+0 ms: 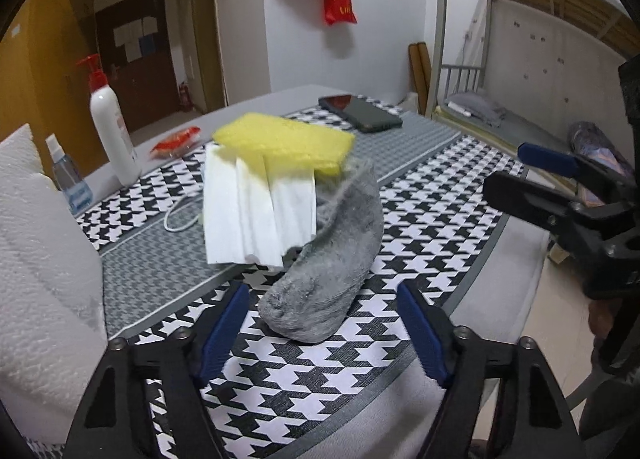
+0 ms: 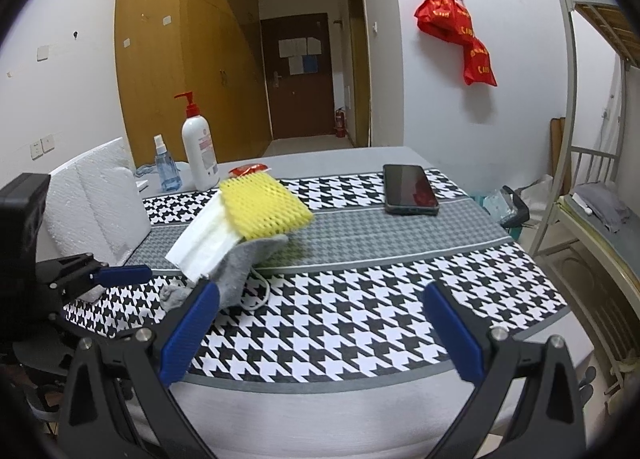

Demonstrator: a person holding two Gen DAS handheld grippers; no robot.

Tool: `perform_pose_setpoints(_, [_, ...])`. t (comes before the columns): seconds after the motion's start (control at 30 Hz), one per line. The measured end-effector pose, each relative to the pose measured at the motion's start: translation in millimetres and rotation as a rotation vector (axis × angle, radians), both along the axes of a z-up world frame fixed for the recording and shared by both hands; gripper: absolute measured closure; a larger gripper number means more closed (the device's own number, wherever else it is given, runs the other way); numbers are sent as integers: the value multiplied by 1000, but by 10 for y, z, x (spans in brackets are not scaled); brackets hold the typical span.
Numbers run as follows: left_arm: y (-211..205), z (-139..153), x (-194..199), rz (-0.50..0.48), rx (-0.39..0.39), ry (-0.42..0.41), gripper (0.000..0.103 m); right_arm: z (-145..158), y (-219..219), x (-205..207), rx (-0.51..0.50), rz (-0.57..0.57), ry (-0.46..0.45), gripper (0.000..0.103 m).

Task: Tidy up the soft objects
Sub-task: 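Move the left tool toward the grey sock and the right tool toward the yellow net, then close the left gripper on the grey sock and lift it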

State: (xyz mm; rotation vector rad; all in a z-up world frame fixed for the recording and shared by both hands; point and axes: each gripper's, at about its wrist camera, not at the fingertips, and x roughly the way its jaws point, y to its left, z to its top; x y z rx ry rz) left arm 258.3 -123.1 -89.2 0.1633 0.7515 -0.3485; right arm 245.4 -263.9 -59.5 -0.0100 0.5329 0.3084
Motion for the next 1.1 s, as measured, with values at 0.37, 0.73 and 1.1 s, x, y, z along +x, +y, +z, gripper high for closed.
perform_pose_setpoints(0.37, [-95,-117,250,7,69,33,41,-59,-10,20,-1,11,16,0])
perform_pose_setpoints(0.73, [-126,-179,312,0,92,65,87,-80,-122,-14,16,-23,27,0])
perform_pose_setpoints(1.1, [-203,17,-82,-169,8,52,88,16,-257,-182,27,-70,5,0])
